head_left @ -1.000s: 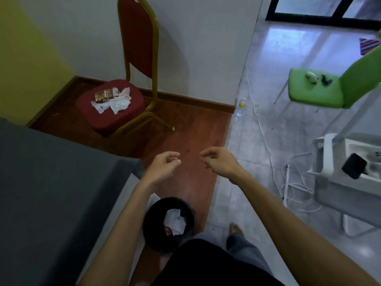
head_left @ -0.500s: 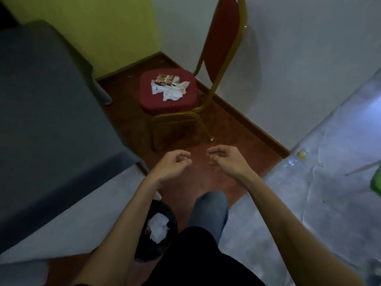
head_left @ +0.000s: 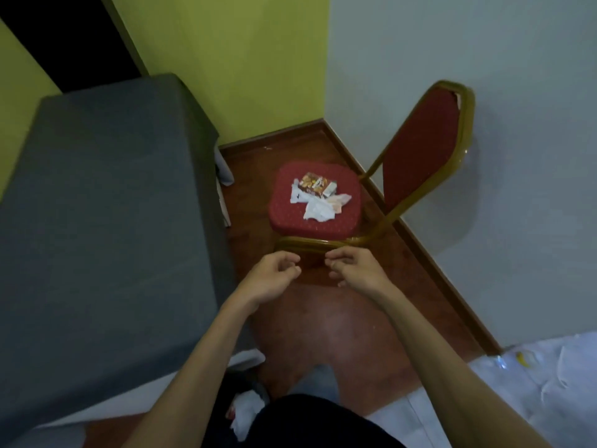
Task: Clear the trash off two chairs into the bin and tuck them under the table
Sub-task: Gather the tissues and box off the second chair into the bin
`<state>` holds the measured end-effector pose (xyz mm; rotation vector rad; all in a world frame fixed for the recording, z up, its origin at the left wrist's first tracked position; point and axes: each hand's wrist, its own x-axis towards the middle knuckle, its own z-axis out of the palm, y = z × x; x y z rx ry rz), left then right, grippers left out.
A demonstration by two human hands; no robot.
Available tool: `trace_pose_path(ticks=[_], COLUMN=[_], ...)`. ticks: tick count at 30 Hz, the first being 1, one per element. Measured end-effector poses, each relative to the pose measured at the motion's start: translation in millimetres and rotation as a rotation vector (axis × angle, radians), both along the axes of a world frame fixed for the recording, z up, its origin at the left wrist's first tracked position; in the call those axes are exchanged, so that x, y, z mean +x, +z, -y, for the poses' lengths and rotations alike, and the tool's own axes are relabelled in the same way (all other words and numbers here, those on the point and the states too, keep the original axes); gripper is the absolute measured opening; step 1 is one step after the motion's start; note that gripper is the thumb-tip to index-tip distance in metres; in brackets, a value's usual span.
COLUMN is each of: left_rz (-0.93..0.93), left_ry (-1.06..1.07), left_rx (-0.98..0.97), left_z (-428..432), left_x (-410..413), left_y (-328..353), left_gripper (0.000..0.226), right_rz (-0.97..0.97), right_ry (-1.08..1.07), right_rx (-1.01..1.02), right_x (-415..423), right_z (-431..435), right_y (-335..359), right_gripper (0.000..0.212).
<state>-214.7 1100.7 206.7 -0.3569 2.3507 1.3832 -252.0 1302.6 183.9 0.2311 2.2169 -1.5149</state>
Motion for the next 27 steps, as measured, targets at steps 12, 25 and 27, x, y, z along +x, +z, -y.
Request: trace_pose_path(ticks=[12, 25, 27], left_rz=[-0.005, 0.08, 0.105], left_ry=[0.122, 0.28, 0.301], left_rx=[-0.014, -0.109, -0.121], left_z=[-10, -76, -79], left_x=[-108, -273, -287], left_y=[40, -3, -11], left_gripper=[0.029, 0.031, 0.032], right_rz=[0.029, 0.088, 0.114], right_ry=[0.092, 0.359, 0.424], right_rx=[0.01, 0.124, 0.163], right_x=[-123, -317, -336], right_z=[-28, -48, -45], right_y=[38, -13, -26], right_gripper=[0.012, 0.017, 0.02])
